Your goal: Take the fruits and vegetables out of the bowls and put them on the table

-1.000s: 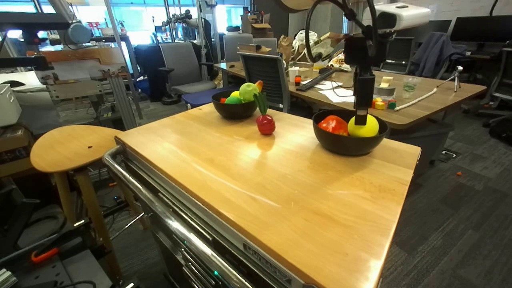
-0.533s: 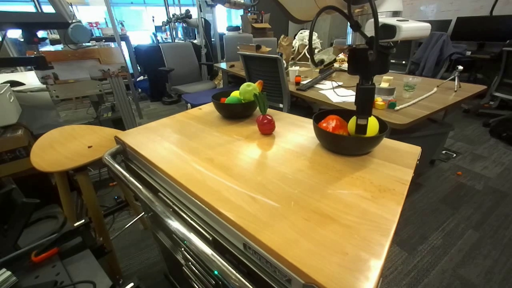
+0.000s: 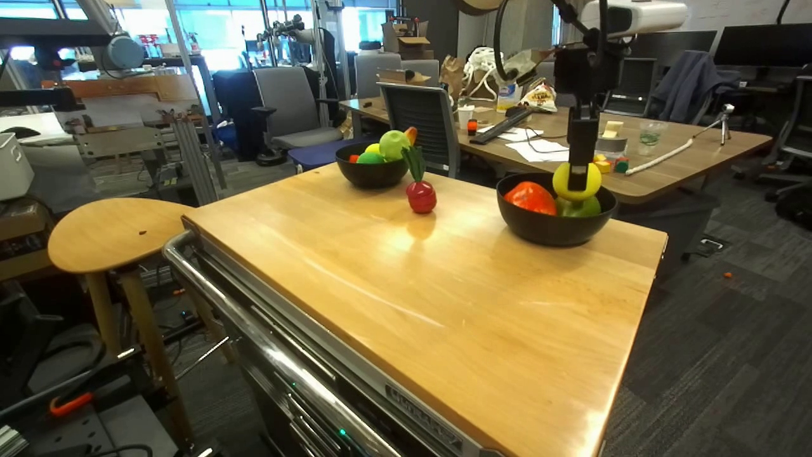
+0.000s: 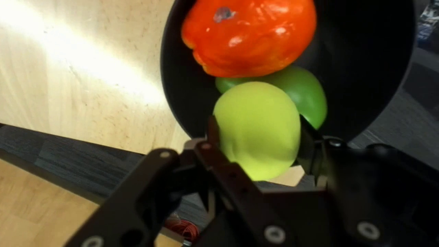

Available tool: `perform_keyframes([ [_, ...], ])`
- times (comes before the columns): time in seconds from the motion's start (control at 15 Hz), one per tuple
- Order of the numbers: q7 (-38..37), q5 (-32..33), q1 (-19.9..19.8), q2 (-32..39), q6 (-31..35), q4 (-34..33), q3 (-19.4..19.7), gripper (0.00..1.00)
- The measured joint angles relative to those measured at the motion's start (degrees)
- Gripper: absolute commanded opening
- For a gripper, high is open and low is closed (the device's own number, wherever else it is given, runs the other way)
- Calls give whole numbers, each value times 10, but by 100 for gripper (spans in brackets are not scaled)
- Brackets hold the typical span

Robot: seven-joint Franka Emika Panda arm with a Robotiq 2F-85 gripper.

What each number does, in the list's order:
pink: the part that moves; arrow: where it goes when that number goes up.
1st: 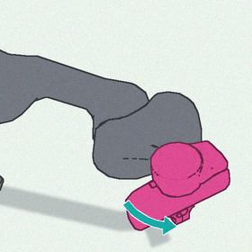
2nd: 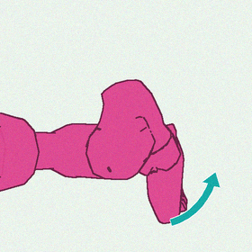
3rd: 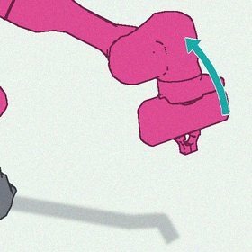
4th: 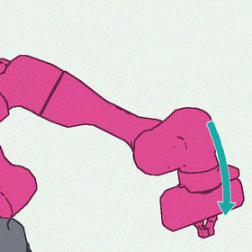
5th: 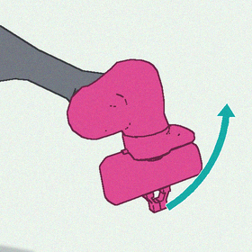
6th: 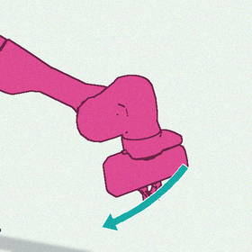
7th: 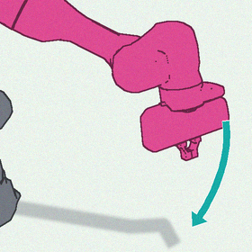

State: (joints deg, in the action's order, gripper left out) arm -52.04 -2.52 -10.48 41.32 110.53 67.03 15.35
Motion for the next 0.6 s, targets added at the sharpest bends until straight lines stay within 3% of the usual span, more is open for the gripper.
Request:
perform_keyframes([
  [0.33,58,1,44,-100,94,96,-8,27],
  [0.6,90,1,66,-182,125,205,-38,27],
])
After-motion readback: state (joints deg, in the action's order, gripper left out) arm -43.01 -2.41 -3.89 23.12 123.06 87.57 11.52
